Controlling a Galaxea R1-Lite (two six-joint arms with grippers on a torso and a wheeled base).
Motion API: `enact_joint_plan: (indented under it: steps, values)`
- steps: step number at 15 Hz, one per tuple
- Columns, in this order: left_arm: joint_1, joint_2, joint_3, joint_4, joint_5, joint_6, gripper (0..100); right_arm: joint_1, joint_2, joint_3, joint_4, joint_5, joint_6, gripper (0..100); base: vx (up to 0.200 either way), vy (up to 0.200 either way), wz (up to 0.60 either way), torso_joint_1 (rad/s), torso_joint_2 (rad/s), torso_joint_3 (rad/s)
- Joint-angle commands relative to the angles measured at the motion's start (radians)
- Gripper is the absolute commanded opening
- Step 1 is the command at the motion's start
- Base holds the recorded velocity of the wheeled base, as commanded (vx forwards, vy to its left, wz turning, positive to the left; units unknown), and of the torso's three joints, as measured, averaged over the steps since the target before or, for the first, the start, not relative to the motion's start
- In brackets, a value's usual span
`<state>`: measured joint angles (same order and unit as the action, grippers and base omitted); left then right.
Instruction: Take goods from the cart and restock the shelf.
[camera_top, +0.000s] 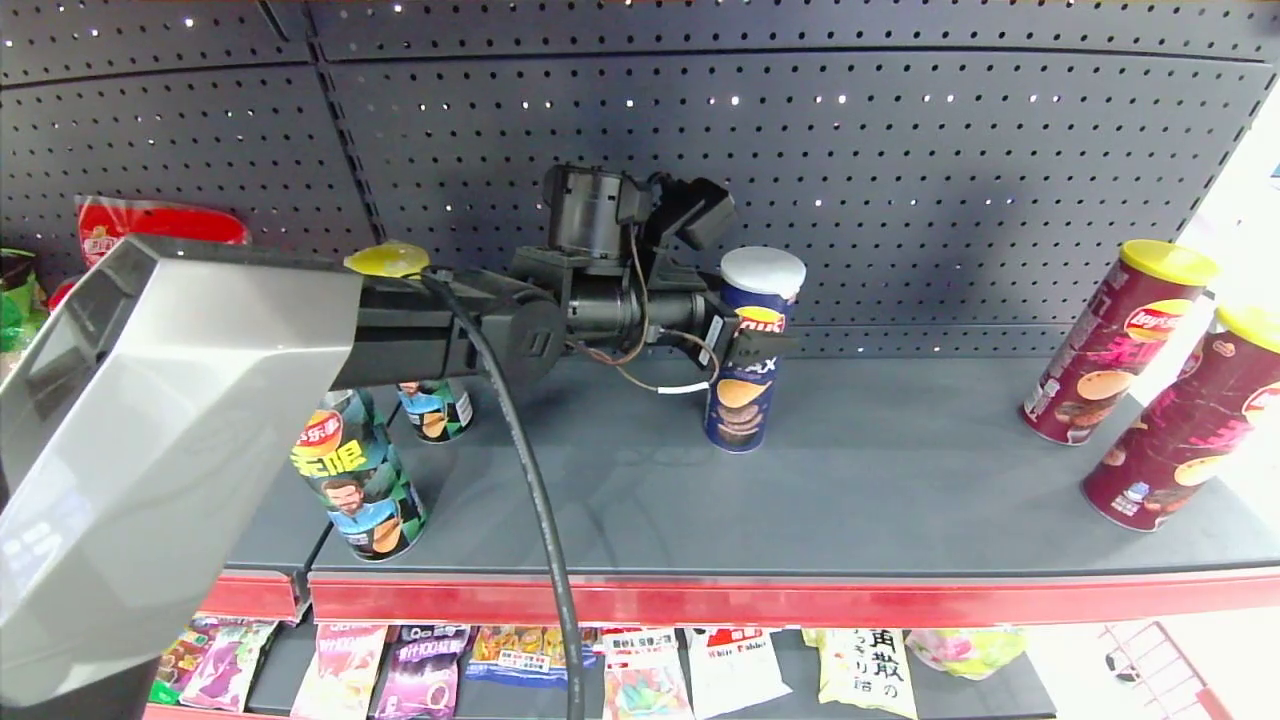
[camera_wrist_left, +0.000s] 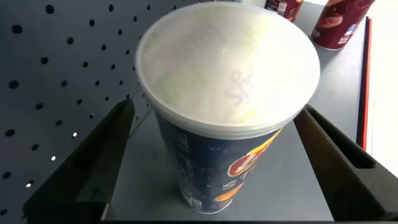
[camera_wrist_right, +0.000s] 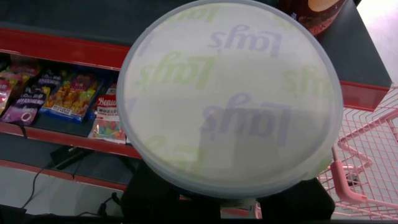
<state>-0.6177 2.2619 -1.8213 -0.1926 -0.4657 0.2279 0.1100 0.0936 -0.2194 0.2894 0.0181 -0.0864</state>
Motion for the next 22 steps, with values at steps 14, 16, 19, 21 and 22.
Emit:
enact_joint_plan:
  steps: [14, 16, 19, 21, 22]
  values:
    - [-0.025, -0.102, 0.033, 0.16, 0.052, -0.028, 0, 0.0, 0.001, 0.008, 0.001, 0.0, 0.0, 0, 0.0, 0.0, 0.0, 0.0, 0.0, 0.0]
    - [-0.059, -0.142, 0.074, 0.159, 0.087, -0.093, 0, 0.0, 0.001, 0.008, 0.001, 0.0, 0.0, 0, 0.0, 0.0, 0.0, 0.0, 0.0, 0.0]
    - [-0.091, -0.196, 0.149, 0.156, 0.095, -0.097, 0, 0.0, 0.001, 0.009, 0.001, 0.002, 0.004, 0, 0.0, 0.0, 0.0, 0.0, 0.0, 0.0]
    - [-0.091, -0.243, 0.234, 0.154, 0.093, -0.085, 0, 0.0, 0.001, 0.009, 0.001, 0.002, 0.004, 0, 0.0, 0.0, 0.0, 0.0, 0.0, 0.0]
    - [-0.091, -0.263, 0.277, 0.154, 0.095, -0.085, 0, 0.0, 0.001, 0.009, 0.001, 0.002, 0.004, 0, 0.0, 0.0, 0.0, 0.0, 0.0, 0.0]
